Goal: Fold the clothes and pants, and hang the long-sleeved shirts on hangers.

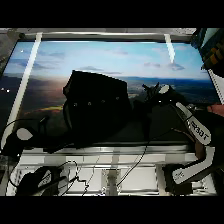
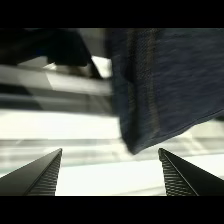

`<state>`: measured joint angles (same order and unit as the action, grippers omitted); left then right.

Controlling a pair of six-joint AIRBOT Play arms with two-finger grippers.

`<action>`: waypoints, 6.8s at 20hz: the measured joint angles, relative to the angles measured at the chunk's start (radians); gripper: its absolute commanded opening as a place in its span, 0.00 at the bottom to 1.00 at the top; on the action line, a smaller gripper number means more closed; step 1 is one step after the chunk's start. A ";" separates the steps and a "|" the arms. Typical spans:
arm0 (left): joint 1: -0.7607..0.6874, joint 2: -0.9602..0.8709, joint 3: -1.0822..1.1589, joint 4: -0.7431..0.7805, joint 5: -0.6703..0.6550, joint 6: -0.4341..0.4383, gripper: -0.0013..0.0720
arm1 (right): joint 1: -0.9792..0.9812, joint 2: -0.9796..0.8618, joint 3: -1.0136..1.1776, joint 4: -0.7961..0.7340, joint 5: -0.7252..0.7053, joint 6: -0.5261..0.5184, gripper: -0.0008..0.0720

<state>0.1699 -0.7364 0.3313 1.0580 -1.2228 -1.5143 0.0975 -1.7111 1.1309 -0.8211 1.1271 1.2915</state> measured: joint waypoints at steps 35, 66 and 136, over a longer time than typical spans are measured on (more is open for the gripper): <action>-0.029 -0.394 0.257 -0.610 0.326 0.519 0.03 | 0.032 0.446 -0.235 -0.121 -0.268 0.173 0.05; -0.250 -0.253 1.048 -0.068 0.121 0.042 0.04 | 0.119 0.911 -0.009 -0.175 -0.283 0.731 0.05; -0.480 -0.209 0.620 0.255 0.436 -0.175 0.04 | -0.095 -0.119 0.331 -0.003 0.263 -0.223 0.05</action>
<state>-0.3099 -0.9451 0.9512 1.3132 -0.7868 -1.6894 0.0029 -1.8305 1.4620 -0.8246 1.3903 1.0687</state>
